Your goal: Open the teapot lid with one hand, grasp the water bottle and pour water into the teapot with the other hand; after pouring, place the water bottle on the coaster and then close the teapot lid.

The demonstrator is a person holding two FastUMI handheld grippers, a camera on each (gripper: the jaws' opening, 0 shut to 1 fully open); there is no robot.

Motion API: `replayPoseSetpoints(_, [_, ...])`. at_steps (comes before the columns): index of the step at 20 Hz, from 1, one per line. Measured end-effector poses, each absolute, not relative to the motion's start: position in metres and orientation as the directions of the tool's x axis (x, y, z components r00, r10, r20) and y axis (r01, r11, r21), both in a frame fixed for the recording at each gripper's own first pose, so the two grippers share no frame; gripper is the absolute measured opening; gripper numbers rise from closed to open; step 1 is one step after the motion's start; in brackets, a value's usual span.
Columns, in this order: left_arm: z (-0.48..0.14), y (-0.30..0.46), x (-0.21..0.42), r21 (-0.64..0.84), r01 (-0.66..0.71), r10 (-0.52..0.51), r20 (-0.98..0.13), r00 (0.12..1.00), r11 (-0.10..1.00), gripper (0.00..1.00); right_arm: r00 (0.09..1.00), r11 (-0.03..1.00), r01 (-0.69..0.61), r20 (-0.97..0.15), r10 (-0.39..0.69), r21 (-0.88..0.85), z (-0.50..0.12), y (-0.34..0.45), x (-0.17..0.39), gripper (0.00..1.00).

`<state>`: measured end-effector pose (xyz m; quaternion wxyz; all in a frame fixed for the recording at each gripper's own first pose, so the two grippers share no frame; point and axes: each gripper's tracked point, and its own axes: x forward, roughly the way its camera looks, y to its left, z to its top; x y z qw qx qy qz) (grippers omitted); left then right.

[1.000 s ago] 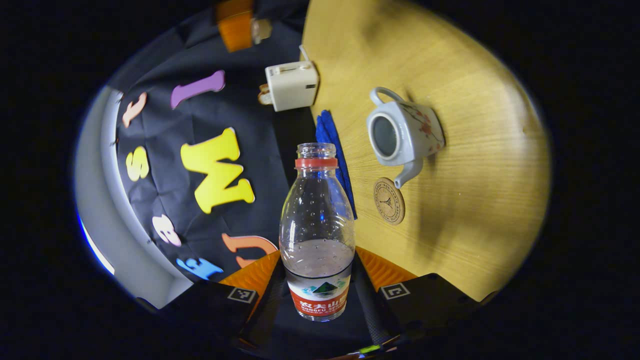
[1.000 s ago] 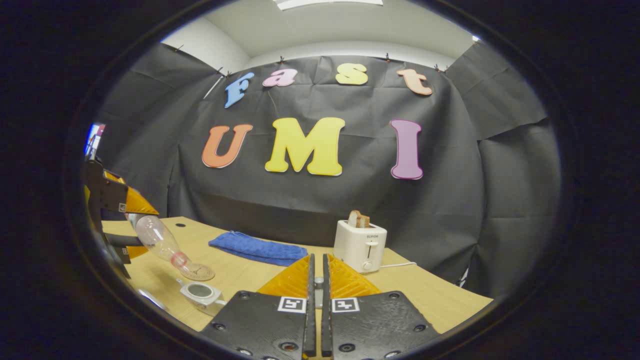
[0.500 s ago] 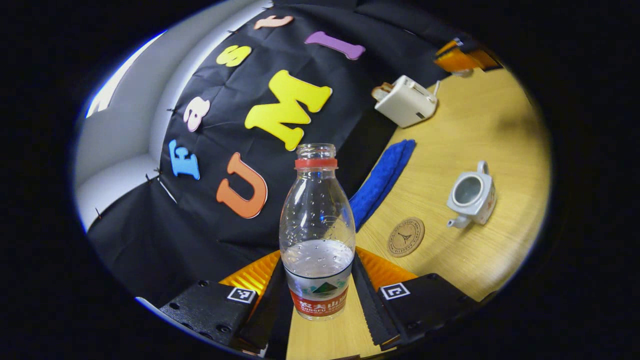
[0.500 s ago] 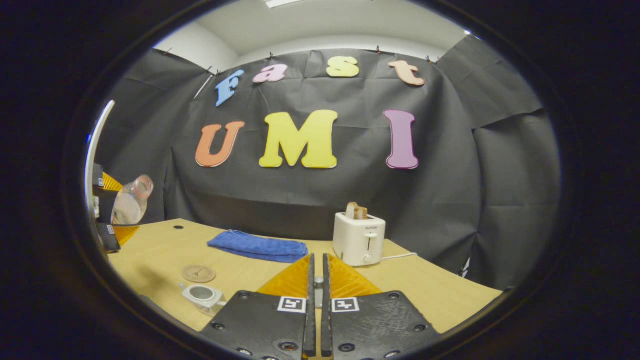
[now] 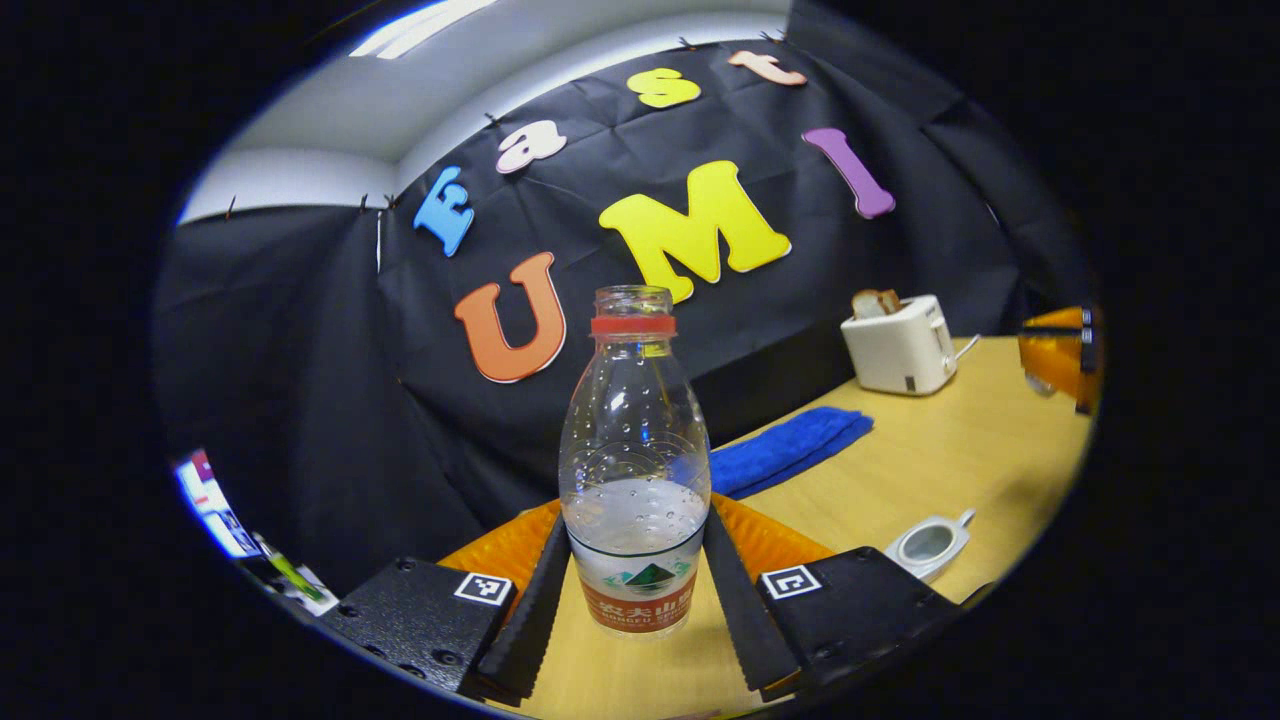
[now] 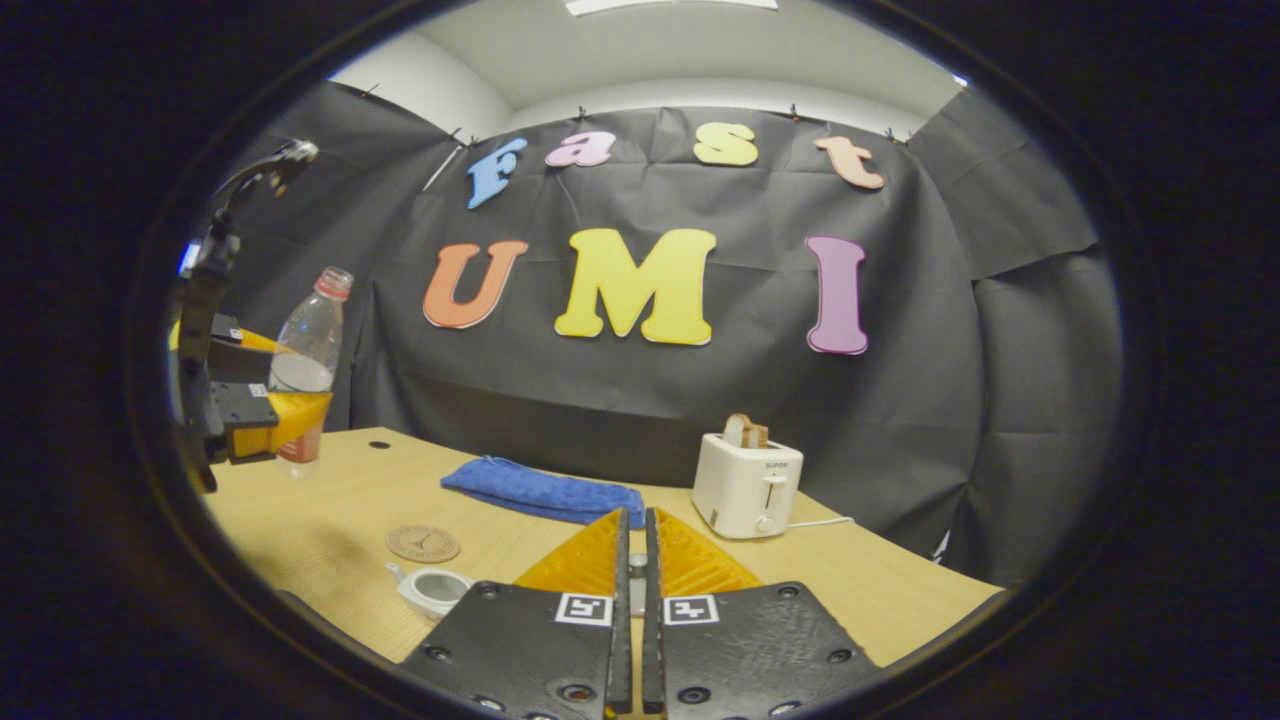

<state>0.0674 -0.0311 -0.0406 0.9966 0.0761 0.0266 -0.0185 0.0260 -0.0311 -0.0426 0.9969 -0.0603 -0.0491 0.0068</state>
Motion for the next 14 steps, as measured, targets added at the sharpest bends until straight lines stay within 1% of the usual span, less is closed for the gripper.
replayPoseSetpoints(3, [-0.037, -0.052, 0.088, -0.010, 0.105, -0.105, 0.001, 0.995, 0.994, 0.76, 0.995, 0.992, -0.019, 0.097, 0.031, -0.128, -0.047, -0.025, 0.028, 0.04])
replayPoseSetpoints(6, [-0.039, -0.055, 0.113, -0.106, 0.120, -0.116, 0.045, 0.992, 0.987, 0.76, 0.997, 0.992, -0.030, 0.072, 0.039, -0.125, -0.055, -0.022, 0.031, 0.04])
replayPoseSetpoints(9, [-0.056, -0.063, 0.133, -0.185, 0.140, -0.137, 0.029, 0.990, 0.973, 0.76, 0.997, 0.990, -0.030, 0.064, 0.039, -0.136, -0.059, -0.022, 0.034, 0.04])
replayPoseSetpoints(10, [-0.066, -0.070, 0.139, -0.197, 0.155, -0.157, 0.007, 0.988, 0.968, 0.76, 0.997, 0.990, -0.032, 0.063, 0.041, -0.140, -0.061, -0.021, 0.036, 0.04])
replayPoseSetpoints(14, [-0.097, -0.074, 0.153, -0.193, 0.158, -0.176, -0.079, 0.981, 0.968, 0.77, 0.998, 0.990, -0.037, 0.045, 0.043, -0.135, -0.071, -0.019, 0.038, 0.04])
